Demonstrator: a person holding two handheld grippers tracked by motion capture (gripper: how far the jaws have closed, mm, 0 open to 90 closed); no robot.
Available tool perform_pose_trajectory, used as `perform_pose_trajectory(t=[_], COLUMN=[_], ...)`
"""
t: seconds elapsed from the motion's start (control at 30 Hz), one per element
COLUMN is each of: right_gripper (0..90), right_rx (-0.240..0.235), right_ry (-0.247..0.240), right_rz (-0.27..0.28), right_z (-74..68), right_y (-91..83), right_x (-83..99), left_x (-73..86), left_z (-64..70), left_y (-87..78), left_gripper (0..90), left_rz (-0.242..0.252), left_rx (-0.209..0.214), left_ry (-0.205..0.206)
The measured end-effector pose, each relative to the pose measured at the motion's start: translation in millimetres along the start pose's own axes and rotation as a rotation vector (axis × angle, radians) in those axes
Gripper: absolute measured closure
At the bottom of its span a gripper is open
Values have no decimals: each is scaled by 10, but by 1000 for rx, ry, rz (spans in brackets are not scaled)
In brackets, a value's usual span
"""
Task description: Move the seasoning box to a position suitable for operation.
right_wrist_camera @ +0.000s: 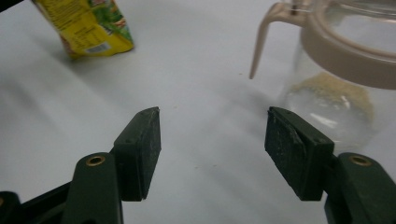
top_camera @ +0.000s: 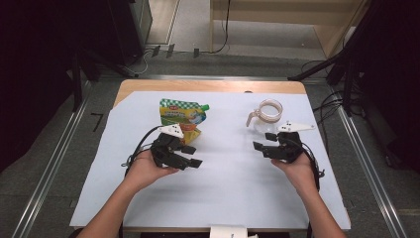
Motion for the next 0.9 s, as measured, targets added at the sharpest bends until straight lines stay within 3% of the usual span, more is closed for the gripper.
perform_pose_trajectory(t=[0.17,0.3,0.4,0.53,0.7,0.8,0.9], right_gripper=[359,362,339,269,226,202,163], right_rx=[66,137,182,208,266,290,313], right_ry=[37,70,100,132,134,155,124], right_rz=[1,-42,-22,16,16,46,62], right_z=[150,270,383,502,591,649,656], right_y=[21,53,67,148,273,350,454], right_x=[18,84,100,84,57,38,31], left_x=[2,1,3,6,10,10,14], left_z=[-8,-10,-6,-8,-9,-15,-13], left_y=[-12,-12,-8,-1,1,10,22], left_gripper=[399,400,401,402,402,403,405], left_rz=[5,5,2,1,5,3,1], left_rx=[-2,-3,-8,-13,-14,-12,-16], left_ry=[-2,-2,3,4,0,-1,-3])
Point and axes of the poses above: each handheld gripper's, and its own axes: y roughly forward along the jaws, x roughly out of its underside, z roughly to its right, the point moved 4 cm from there along y, roughly forward along the jaws, and after that the axes turned 8 degrees about -y, right-handed, at the moved point
